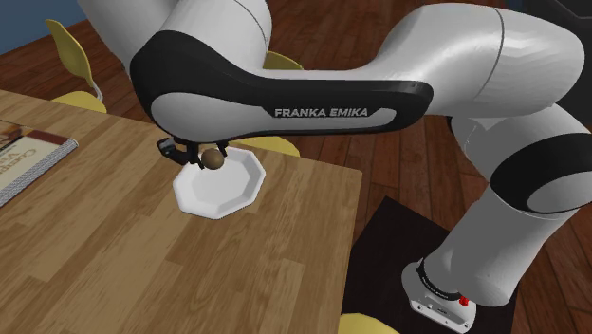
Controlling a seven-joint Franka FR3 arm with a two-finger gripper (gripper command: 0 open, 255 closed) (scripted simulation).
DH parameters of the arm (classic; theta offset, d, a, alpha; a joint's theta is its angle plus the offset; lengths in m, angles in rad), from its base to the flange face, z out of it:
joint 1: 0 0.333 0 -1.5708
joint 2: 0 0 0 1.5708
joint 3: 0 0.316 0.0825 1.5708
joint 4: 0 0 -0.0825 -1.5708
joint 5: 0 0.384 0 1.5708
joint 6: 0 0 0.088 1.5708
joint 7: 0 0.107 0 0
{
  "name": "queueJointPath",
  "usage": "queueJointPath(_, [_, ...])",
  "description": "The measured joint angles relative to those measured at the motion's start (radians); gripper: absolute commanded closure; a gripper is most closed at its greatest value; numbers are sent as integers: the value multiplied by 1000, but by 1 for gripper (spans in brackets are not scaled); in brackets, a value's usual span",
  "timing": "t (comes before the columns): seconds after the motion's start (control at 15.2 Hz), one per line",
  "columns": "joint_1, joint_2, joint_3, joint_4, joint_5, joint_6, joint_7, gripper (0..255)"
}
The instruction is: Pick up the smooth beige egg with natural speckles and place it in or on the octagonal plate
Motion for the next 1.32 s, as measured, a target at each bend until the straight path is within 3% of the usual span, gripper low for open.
queueJointPath(0.4, [-19,-28,-4,-116,17,92,5,255])
queueJointPath(0.79, [-22,-37,-5,-137,21,106,5,255])
queueJointPath(0.86, [-22,-37,-5,-137,21,107,5,0])
queueJointPath(1.32, [-19,-34,-3,-119,20,91,6,0])
